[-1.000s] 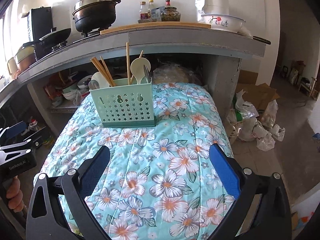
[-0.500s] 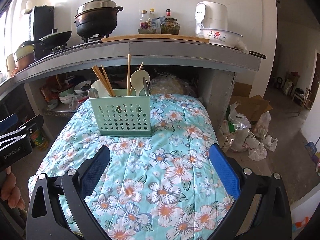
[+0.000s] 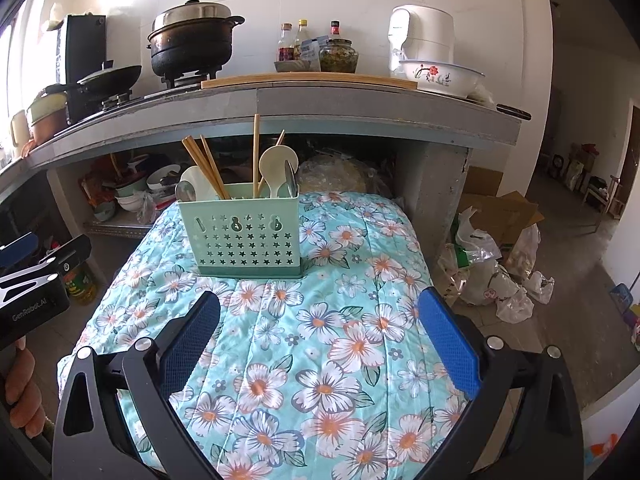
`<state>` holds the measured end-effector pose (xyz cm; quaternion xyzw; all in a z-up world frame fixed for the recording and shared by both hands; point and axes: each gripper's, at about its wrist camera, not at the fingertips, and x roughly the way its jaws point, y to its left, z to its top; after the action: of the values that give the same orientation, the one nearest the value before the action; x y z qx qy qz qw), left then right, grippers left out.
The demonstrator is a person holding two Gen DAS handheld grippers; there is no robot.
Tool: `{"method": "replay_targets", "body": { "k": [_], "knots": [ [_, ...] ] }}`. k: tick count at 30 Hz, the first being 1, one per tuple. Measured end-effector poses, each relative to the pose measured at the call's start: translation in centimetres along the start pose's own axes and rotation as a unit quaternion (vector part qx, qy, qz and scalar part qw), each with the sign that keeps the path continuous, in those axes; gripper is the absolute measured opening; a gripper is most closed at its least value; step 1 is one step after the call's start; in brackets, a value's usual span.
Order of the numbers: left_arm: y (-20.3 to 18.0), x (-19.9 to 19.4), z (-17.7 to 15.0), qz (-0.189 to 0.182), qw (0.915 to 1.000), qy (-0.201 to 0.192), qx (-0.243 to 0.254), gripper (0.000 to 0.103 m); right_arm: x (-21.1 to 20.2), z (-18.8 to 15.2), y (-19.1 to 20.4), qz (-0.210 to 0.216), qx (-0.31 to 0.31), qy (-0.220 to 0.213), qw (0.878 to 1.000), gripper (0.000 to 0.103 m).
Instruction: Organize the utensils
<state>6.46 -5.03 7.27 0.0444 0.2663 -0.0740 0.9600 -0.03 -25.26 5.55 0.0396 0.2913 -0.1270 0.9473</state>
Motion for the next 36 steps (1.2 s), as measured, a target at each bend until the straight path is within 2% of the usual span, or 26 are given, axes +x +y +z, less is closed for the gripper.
{"method": "replay_targets", "body": {
  "k": [9, 22, 36],
  "knots": [
    [-1.2, -0.4, 0.0, -0.017, 0.9998, -0.003, 0.008, 0.095, -0.3, -0.4, -1.1, -0.010, 0.010, -0.001, 1.000, 0.097],
    [-1.7, -1.2, 0.0, -0.013, 0.9996, -0.021, 0.013, 0.095, -0.5, -0.6, -2.0, -0.009, 0.019, 0.000, 1.000, 0.097],
    [-1.4, -1.2, 0.2, -0.015, 0.9996, -0.023, 0.011, 0.095, -0.7, -0.4, -1.8, -0.006, 0.014, -0.002, 1.000, 0.097]
  ]
}}
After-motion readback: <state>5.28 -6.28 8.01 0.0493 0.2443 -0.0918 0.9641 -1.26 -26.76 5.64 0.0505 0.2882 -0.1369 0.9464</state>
